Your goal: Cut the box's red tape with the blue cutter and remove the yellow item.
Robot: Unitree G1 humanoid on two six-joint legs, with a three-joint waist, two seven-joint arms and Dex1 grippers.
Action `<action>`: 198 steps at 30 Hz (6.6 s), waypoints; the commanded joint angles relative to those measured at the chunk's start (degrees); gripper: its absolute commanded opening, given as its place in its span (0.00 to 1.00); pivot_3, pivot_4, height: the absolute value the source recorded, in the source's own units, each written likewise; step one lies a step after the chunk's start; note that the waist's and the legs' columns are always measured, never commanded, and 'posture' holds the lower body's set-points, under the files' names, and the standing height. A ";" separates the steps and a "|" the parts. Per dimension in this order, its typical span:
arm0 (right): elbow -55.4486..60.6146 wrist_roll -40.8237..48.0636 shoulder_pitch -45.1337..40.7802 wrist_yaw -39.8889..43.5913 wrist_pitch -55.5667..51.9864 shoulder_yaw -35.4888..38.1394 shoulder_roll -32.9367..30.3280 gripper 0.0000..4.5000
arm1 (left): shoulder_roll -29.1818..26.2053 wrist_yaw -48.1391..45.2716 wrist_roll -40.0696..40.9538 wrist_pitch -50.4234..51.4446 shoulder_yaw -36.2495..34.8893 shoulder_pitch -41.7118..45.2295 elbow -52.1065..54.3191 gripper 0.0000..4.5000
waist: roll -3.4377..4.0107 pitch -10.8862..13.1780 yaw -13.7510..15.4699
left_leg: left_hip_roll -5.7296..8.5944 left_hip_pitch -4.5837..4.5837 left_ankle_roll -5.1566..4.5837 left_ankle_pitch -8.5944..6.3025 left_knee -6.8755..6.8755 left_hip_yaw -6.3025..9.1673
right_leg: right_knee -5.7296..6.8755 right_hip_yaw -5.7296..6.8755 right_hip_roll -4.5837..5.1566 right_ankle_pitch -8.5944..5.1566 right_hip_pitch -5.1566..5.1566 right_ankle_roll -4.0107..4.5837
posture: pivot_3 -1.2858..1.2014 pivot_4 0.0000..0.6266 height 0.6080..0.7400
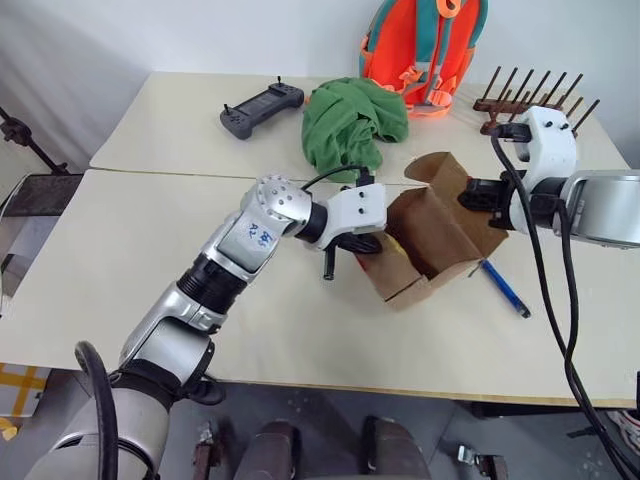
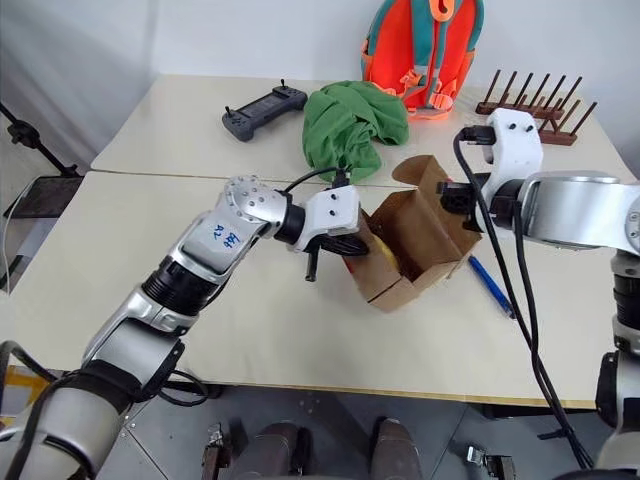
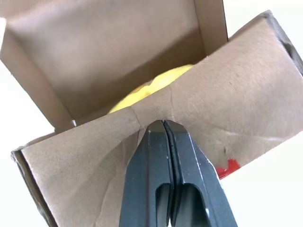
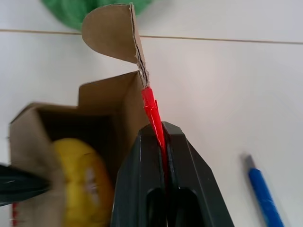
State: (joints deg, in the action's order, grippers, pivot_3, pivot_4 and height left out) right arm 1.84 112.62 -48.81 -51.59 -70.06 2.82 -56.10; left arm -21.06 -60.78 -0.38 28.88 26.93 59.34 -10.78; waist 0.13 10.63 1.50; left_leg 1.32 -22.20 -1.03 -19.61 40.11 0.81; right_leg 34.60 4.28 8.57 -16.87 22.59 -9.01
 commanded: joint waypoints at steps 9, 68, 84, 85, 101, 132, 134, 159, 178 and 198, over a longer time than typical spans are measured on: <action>6.20 0.38 13.59 -6.01 2.71 4.45 4.78 0.01 | 0.08 2.89 -2.62 6.51 0.99 -4.21 2.08 0.00 | 0.00 0.00 0.13 | 0.06 -0.01 -0.08 0.06 -0.01 0.03 | -0.11 0.00 0.04 0.05 -0.08 0.00 | 0.52 0.24 1.00; 48.70 -54.36 63.04 81.24 15.47 52.46 0.59 1.00 | 17.39 -0.93 -10.06 -18.26 4.41 15.54 -33.72 0.61 | -0.06 0.11 1.74 | 0.60 -0.22 -0.27 -0.01 -0.02 -0.45 | -0.46 -0.07 0.08 0.25 -0.01 -0.35 | 0.52 0.24 1.00; 41.24 -59.07 59.54 86.60 19.84 49.11 -3.04 1.00 | 14.77 -1.46 -2.77 -12.52 -8.53 16.01 -23.05 0.02 | -0.06 0.10 1.57 | 0.61 -0.18 -0.27 -0.02 -0.02 -0.35 | -0.37 -0.17 0.08 0.25 0.04 -0.36 | 0.52 0.24 1.00; 40.51 -59.72 58.81 87.08 20.61 48.11 -3.33 1.00 | 14.03 -1.87 -3.79 -12.57 -7.48 15.27 -22.14 0.02 | -0.06 0.10 1.55 | 0.61 -0.18 -0.27 -0.01 -0.02 -0.36 | -0.38 -0.18 0.08 0.25 0.04 -0.36 | 0.52 0.24 1.00; 39.45 -62.42 55.96 88.85 21.39 43.77 -2.85 1.00 | 13.16 -3.10 -3.48 11.85 -4.48 11.27 -14.60 0.02 | -0.05 0.10 1.55 | 0.64 -0.16 -0.26 -0.01 0.10 -0.47 | -0.17 -0.18 0.09 0.25 0.02 -0.36 | 0.52 0.24 1.00; 39.32 -69.51 58.33 97.91 32.12 39.29 0.34 1.00 | 0.38 0.44 -6.91 -12.89 1.45 -0.57 0.17 0.02 | 0.04 0.04 1.53 | 0.68 -0.02 -0.17 0.05 0.07 -0.28 | -0.03 -0.46 0.08 0.25 0.06 -0.35 | 0.52 0.24 1.00; 39.42 -70.66 59.05 98.67 33.27 38.91 0.54 1.00 | 1.43 -0.31 -4.80 -9.52 0.07 -1.05 2.18 0.02 | 0.04 0.04 1.39 | 0.66 0.00 -0.18 0.04 0.07 -0.40 | 0.03 -0.46 0.08 0.25 0.06 -0.35 | 0.52 0.24 1.00; 36.49 -66.73 55.49 101.43 36.12 38.03 3.29 1.00 | -1.34 16.45 4.17 5.85 -20.47 2.61 1.50 0.02 | -0.04 0.09 1.10 | 0.66 0.08 -0.19 0.11 0.18 -0.20 | 0.18 -0.59 0.08 0.25 0.05 -0.35 | 0.52 0.24 1.00; 15.42 -74.14 38.71 114.84 46.41 20.82 0.86 1.00 | -19.43 16.69 2.79 24.78 -23.78 -12.58 15.99 0.51 | -0.06 0.10 -0.01 | 0.64 0.07 -0.10 0.14 0.09 -0.01 | 0.25 -0.56 0.09 0.25 0.09 -0.35 | 0.52 0.24 1.00; -2.84 -84.36 41.55 128.11 58.16 17.67 -2.78 1.00 | -17.40 5.78 25.86 5.41 -46.96 -47.66 33.82 1.00 | -0.04 0.09 -0.20 | 0.28 0.17 -0.01 0.09 -0.03 -0.12 | 0.19 -0.56 0.08 0.25 0.08 -0.33 | 0.52 0.24 1.00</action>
State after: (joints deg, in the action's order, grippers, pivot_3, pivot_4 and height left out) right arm 0.93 29.79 -8.42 73.87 -15.61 19.64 -57.56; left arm -38.79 -53.36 22.95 38.70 -15.78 13.23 22.12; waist 0.10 10.72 1.30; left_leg 1.60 -22.04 -1.04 -19.51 40.08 0.64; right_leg 34.72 3.71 8.65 -16.64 22.67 -9.31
